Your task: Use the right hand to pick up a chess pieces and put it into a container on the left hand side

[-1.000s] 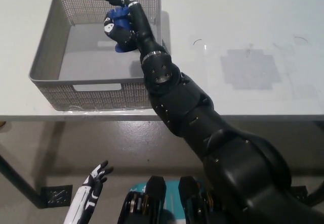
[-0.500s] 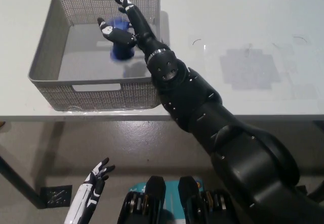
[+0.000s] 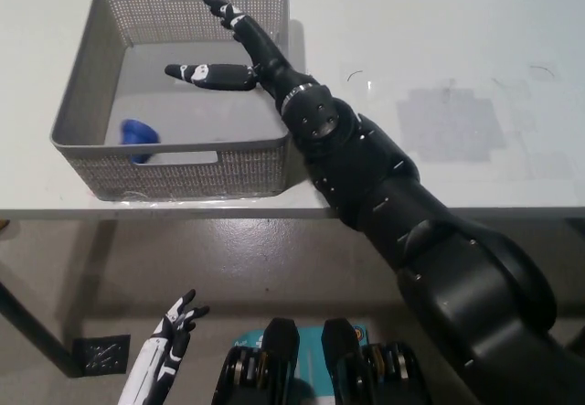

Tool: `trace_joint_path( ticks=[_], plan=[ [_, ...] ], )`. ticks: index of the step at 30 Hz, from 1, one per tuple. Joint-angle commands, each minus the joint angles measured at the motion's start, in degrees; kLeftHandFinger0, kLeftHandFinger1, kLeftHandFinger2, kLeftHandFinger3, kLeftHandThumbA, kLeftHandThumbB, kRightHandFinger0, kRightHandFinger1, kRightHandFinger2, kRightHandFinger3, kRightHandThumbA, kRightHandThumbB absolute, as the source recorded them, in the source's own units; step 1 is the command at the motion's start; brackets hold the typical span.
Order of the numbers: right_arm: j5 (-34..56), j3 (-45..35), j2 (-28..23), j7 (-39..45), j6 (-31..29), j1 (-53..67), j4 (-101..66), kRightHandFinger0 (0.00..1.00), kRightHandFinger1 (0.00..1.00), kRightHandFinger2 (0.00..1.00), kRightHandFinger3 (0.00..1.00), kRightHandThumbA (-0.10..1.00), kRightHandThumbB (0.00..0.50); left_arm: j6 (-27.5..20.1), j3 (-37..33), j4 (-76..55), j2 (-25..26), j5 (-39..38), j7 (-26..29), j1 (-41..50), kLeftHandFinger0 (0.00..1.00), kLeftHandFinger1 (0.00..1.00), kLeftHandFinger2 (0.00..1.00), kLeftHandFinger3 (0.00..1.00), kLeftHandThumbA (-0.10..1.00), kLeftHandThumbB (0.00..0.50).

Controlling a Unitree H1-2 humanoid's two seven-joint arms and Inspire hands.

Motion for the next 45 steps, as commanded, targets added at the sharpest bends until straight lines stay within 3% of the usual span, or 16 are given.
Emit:
trace_joint_path(
  ticks=[1, 6, 10, 18, 22, 27, 30, 31, 33, 37, 39, 42, 45],
  plan=[
    [-0.56, 0.06, -1.49, 1.32, -0.82, -2.48, -2.61, 1.0, 1.0, 1.0, 1.0, 1.0, 0.47, -2.86, -0.15, -0.78, 0.65, 0.32, 0.25, 1.23, 0.96, 0.96, 0.86, 0.99, 1.0, 0.143],
    [-0.64, 0.0, -4.05, 2.77, -0.54, -1.4, -7.64, 1.0, 1.0, 1.0, 1.0, 1.0, 0.469, -3.25, -0.28, -0.59, 0.46, -0.25, 0.49, 2.65, 0.95, 0.95, 0.84, 0.97, 1.0, 0.153],
    [-0.44, -0.32, -7.11, 4.72, 0.26, -1.72, -12.83, 1.0, 1.0, 1.0, 1.0, 1.0, 0.419, -3.18, 0.54, -0.31, 0.03, -0.5, 0.97, 2.62, 0.94, 0.93, 0.82, 0.96, 1.0, 0.178],
    [2.92, -3.49, -12.14, 9.05, 6.97, 2.04, -25.97, 1.0, 1.0, 1.0, 1.0, 1.0, 0.472, -3.25, 1.51, -1.84, 1.18, -1.2, 1.72, 6.36, 0.92, 0.93, 0.84, 0.97, 1.0, 0.13],
    [4.14, -5.29, -15.72, 11.19, 10.1, 7.2, -35.26, 1.0, 1.0, 1.0, 1.0, 1.0, 0.487, -3.25, 2.13, -1.62, 1.63, -0.61, 1.58, 6.24, 0.95, 0.94, 0.84, 0.98, 1.0, 0.173],
    [7.31, -8.71, -18.47, 12.51, 11.41, 13.1, -43.45, 1.0, 1.0, 1.0, 1.0, 1.0, 0.492, -3.25, 2.91, -1.55, 1.85, -0.93, 1.38, 5.97, 0.94, 0.93, 0.84, 0.97, 1.0, 0.176],
    [8.07, -10.26, -19.83, 12.76, 13.4, 17.8, -50.15, 1.0, 1.0, 1.0, 1.0, 1.0, 0.49, -3.25, 2.93, -1.46, 1.56, -0.99, 1.09, 5.92, 0.94, 0.95, 0.88, 0.97, 1.0, 0.189],
    [8.92, -11.26, -20.41, 12.72, 13.54, 20.69, -54.21, 1.0, 1.0, 1.0, 1.0, 1.0, 0.468, -2.69, 3.0, -1.49, 1.36, -1.36, 0.8, 5.71, 0.97, 0.99, 0.94, 0.98, 1.0, 0.2],
    [11.28, -12.87, -19.93, 12.78, 13.28, 24.48, -59.89, 1.0, 1.0, 1.0, 1.0, 1.0, 0.413, -2.14, 3.39, -1.61, 1.18, -2.18, 0.67, 5.41, 1.0, 1.0, 1.0, 1.0, 1.0, 0.2],
    [12.7, -13.82, -19.53, 12.51, 13.65, 33.62, -73.01, 1.0, 1.0, 1.0, 1.0, 1.0, 0.466, -1.97, 4.22, -1.34, 0.7, -1.92, 1.59, 4.05, 1.0, 1.0, 1.0, 1.0, 1.0, 0.223],
    [11.87, -13.68, -19.33, 11.99, 13.02, 37.11, -77.2, 1.0, 1.0, 1.0, 1.0, 1.0, 0.468, -1.64, 4.56, -1.54, 0.59, -2.38, 1.54, 3.65, 1.0, 1.0, 1.0, 1.0, 1.0, 0.219],
    [11.54, -13.79, -18.24, 10.69, 12.78, 44.44, -84.12, 1.0, 1.0, 1.0, 1.0, 1.0, 0.427, -1.63, 4.75, -1.56, 0.89, -2.72, 1.15, 2.78, 1.0, 1.0, 1.0, 1.0, 1.0, 0.225],
    [15.12, -14.74, -15.67, 9.99, 12.96, 50.62, -87.38, 1.0, 1.0, 1.0, 1.0, 1.0, 0.45, -1.51, 4.79, -1.84, 0.61, -2.98, 1.11, 2.73, 1.0, 1.0, 1.0, 1.0, 1.0, 0.232]
  ],
)
